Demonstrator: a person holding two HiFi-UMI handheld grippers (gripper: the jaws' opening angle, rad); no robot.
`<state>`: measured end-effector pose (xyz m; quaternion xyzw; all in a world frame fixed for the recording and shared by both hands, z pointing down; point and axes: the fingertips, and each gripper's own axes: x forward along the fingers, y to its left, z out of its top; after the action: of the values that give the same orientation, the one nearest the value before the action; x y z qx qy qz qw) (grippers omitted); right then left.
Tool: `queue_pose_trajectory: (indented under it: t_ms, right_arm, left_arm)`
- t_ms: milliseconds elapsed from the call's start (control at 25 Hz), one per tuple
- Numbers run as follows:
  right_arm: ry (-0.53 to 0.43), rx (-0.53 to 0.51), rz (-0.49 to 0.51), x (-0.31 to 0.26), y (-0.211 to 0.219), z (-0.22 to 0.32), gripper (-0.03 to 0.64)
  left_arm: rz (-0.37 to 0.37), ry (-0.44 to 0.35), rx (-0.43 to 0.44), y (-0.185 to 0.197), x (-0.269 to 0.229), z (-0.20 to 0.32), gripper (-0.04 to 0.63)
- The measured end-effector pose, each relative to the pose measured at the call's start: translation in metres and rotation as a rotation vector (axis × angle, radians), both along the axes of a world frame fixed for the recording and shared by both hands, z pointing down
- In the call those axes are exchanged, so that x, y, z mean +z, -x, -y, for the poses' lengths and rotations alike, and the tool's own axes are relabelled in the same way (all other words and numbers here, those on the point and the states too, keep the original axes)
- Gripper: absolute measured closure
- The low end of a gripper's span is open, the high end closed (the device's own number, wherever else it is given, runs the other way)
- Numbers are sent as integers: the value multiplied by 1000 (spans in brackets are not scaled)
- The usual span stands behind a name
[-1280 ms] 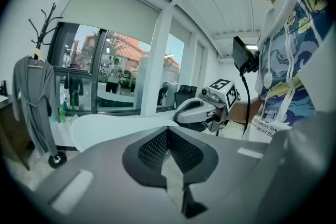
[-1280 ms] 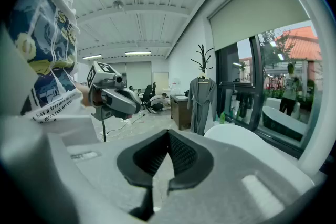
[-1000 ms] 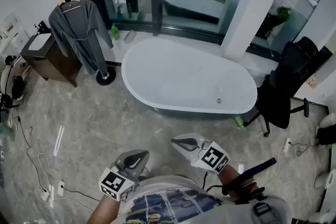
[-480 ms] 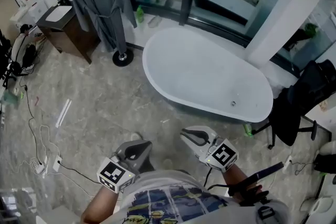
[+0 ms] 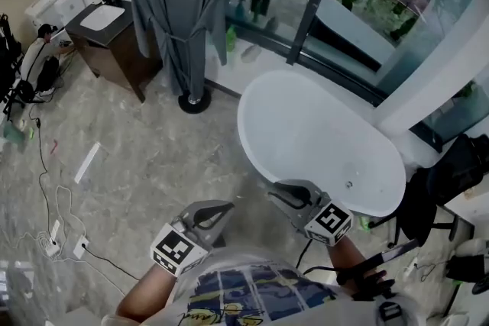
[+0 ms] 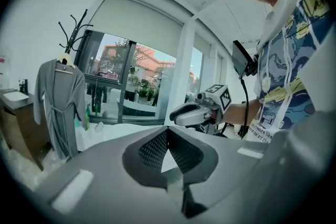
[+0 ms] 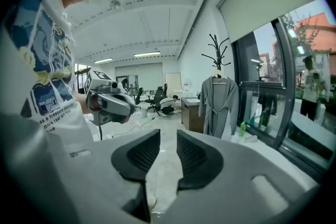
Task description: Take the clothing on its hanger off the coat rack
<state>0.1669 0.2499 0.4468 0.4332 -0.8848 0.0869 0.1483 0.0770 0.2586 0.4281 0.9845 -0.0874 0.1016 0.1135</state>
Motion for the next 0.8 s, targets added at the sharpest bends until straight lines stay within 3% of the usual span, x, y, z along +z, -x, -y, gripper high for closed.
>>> queue_pose_trajectory:
  t_ms: [280,520,800]
  right_arm:
    - [1,-57,8,-9,32,142,497]
    - [0,-151,-107,-12,40,254,494]
    - [-28,-221,-224,-28,11,431,480]
  left_arm:
    - [26,-9,-86,63,7,104,594]
    - [-15,19,-224,101,5,175,594]
    - [-33,31,-359,114,-6,277,594]
